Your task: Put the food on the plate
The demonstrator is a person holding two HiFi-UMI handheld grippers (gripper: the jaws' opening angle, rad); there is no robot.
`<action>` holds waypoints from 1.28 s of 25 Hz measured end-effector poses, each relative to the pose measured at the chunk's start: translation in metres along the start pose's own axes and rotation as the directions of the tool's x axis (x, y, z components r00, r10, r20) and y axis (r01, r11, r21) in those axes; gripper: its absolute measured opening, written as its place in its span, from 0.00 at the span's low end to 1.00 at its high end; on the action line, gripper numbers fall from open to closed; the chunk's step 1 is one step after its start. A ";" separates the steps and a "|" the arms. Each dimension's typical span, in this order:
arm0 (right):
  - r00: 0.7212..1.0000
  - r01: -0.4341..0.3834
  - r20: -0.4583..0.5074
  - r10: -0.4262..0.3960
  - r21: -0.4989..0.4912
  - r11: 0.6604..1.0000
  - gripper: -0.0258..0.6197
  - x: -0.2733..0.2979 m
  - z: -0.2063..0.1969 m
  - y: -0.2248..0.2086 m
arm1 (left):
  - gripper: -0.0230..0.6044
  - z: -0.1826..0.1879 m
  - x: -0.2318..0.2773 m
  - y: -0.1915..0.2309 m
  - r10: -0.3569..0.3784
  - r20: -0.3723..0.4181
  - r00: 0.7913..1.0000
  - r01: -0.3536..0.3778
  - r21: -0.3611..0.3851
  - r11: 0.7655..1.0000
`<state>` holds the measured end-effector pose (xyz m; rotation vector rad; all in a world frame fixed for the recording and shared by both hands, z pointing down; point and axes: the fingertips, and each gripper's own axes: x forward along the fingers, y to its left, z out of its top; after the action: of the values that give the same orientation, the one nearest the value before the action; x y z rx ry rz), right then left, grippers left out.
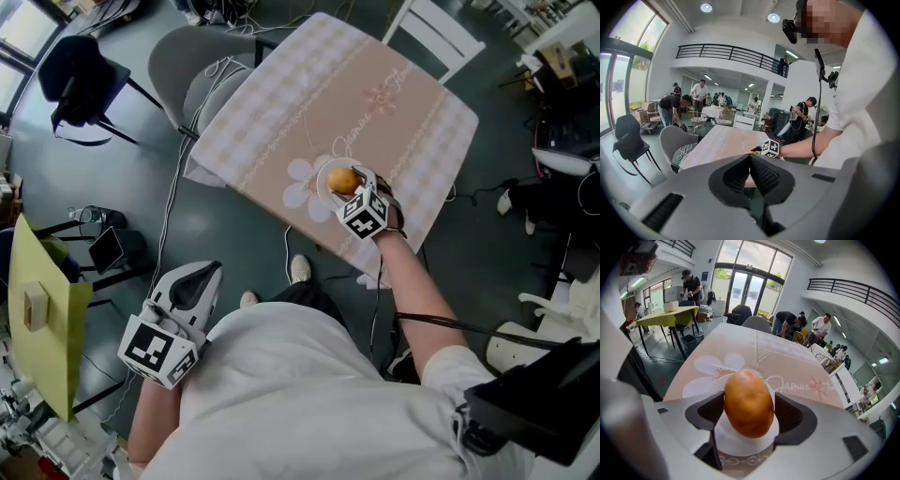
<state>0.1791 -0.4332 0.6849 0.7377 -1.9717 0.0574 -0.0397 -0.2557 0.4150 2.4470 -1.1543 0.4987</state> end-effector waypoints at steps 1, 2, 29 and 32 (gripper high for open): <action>1.000 0.000 -0.002 0.000 -0.002 1.000 0.56 -0.001 0.000 0.001 | 0.05 0.000 -0.002 0.000 0.000 0.000 1.000 0.000 0.001 1.000; 1.000 0.000 -0.004 0.000 -0.004 1.000 0.56 -0.002 0.001 0.002 | 0.05 0.000 -0.003 0.001 0.000 0.000 1.000 0.000 0.001 1.000; 0.984 0.173 0.034 -0.176 0.085 0.981 0.56 -0.081 0.025 0.046 | 0.05 -0.019 -0.072 0.000 -0.119 0.082 0.990 0.116 0.035 0.993; 0.976 0.197 0.063 -0.207 0.132 0.971 0.48 -0.110 0.032 0.072 | 0.05 -0.028 -0.085 -0.002 -0.153 0.087 0.984 0.150 0.041 0.988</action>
<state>0.1519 -0.3337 0.5974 1.0332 -1.9676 0.0310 -0.0930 -0.1858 0.3991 2.5860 -0.9904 0.3694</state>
